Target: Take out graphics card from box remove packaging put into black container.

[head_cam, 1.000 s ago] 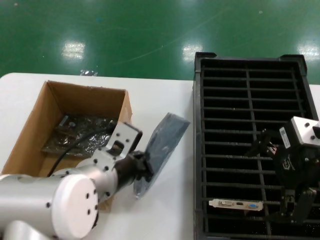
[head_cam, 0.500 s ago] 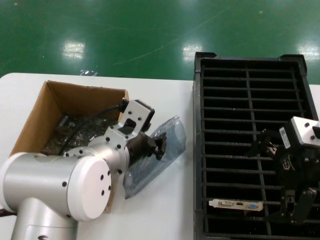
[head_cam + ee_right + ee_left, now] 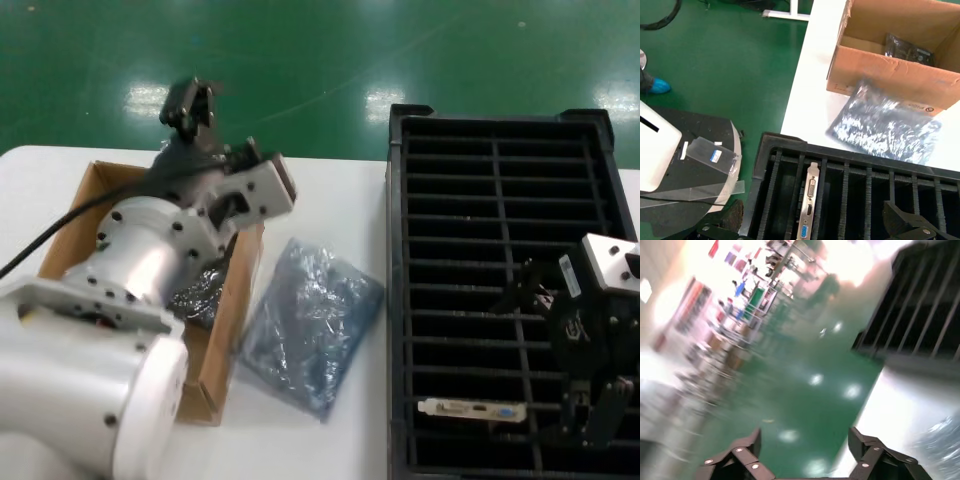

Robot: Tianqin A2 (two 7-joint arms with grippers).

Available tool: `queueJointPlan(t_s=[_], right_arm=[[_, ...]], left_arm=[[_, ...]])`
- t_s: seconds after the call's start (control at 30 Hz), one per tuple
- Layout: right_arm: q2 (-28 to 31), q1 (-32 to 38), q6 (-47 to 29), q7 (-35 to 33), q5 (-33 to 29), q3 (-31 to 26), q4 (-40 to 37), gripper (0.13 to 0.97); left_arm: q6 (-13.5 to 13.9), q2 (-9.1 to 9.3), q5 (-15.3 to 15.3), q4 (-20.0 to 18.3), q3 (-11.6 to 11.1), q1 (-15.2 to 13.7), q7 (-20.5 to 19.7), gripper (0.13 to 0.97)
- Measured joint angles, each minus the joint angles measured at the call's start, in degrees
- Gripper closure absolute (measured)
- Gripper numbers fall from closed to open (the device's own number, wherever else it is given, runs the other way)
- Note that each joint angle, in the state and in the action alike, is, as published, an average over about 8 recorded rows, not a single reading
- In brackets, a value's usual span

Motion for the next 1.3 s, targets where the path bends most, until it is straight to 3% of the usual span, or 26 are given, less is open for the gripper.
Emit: queueJointPlan(t_s=[0.1, 0.17, 0.23, 0.33, 0.5, 0.8, 1.3], right_arm=[[0.00, 0.00, 0.00, 0.00, 0.00, 0.00, 0.00, 0.129], [-0.06, -0.17, 0.22, -0.04, 0.05, 0.10, 0.02, 0.129], [-0.22, -0.62, 0.79, -0.17, 0.17, 0.37, 0.06, 0.129], [-0.67, -1.94, 2.43, -0.55, 0.51, 1.18, 0.19, 0.129], [-1.94, -5.57, 6.96, -1.64, 1.46, 3.42, 0.57, 0.129], [-4.82, -13.84, 17.29, -4.09, 3.63, 8.49, 1.42, 0.129], [-9.80, -28.15, 35.15, -8.32, 7.37, 17.26, 2.89, 0.129]], left_arm=[[-3.30, -1.69, 5.00, -1.81, 1.92, 1.69, 6.28, 0.482], [-4.88, -2.22, 6.94, -2.45, 2.55, 2.72, 9.36, 0.482], [-5.89, -2.43, 7.28, -2.61, 2.73, 3.42, 11.06, 0.482], [-6.99, -2.59, 5.58, -2.29, 2.56, 4.10, 12.03, 0.413], [-9.20, -2.90, -0.28, -1.03, 1.88, 5.30, 12.76, 0.299], [-14.76, -3.66, -12.95, 1.57, 0.45, 8.42, 15.81, 0.183], [-24.38, -4.97, -34.85, 6.05, -2.03, 13.87, 21.10, 0.132]])
